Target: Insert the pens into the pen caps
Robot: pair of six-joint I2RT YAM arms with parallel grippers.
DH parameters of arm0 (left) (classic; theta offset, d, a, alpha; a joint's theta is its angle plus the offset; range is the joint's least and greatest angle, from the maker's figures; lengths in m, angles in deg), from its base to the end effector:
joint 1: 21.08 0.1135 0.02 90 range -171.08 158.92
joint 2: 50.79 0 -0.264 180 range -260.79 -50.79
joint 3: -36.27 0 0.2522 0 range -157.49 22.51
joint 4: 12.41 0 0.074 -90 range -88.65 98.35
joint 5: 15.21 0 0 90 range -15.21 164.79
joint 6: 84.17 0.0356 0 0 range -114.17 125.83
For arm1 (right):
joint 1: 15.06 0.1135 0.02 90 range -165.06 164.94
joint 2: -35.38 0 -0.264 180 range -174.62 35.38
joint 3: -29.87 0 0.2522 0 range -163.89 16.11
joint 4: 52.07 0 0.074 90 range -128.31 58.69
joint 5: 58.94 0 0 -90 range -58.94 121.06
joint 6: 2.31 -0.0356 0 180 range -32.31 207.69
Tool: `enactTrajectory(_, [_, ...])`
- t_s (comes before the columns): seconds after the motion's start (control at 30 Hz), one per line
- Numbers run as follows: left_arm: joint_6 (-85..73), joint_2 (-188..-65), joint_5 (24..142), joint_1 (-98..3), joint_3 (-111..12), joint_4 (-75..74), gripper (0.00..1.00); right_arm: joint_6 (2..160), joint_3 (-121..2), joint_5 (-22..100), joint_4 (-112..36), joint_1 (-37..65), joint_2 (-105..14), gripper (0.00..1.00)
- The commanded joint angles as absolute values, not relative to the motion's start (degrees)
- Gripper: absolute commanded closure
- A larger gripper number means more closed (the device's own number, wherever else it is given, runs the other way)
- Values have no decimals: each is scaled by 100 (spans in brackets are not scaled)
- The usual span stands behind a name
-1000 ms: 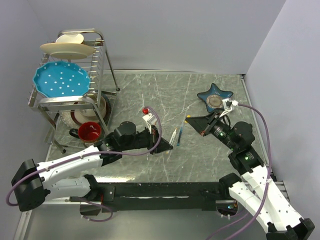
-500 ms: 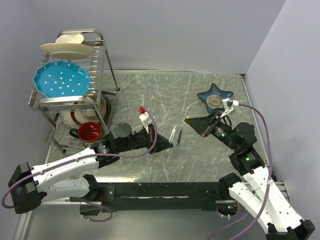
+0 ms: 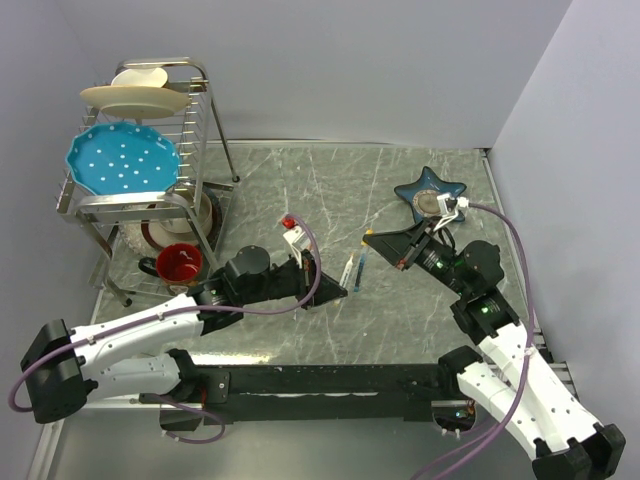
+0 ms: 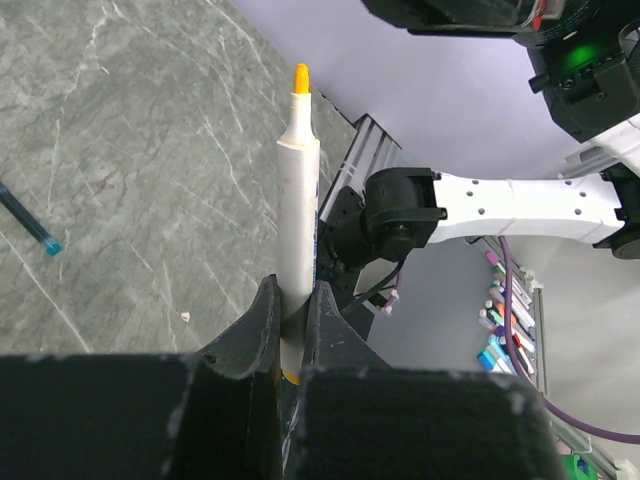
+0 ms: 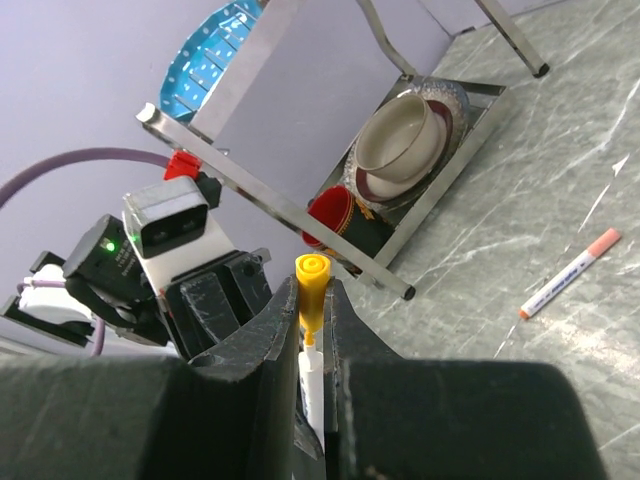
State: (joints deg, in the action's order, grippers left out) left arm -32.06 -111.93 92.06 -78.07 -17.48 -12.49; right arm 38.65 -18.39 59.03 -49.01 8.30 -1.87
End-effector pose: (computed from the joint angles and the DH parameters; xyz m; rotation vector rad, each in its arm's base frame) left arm 0.1272 -0.2152 0.2985 0.5699 1.8456 -1.4375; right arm 0.1420 0.0795 0.3360 -0.0877 1.6019 1.3569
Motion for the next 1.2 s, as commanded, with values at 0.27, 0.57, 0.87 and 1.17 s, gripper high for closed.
enactTrajectory(0.27, [-3152,-11495,9438,-7838,-2187,-1456,99,3759,-1606,5936,-5167,929,14,100])
enactTrajectory(0.57, [-3135,-11583,9447,-7873,-2389,-1447,99,3794,-1580,5954,-5017,964,67,100])
enactTrajectory(0.87, [-3187,-11679,9368,-7873,-2425,-1570,99,3724,-1430,5867,-4737,1043,479,100])
enactTrajectory(1.17, [-3153,-11530,9482,-7996,-2258,-1605,99,3856,-1851,5559,-4095,1052,585,100])
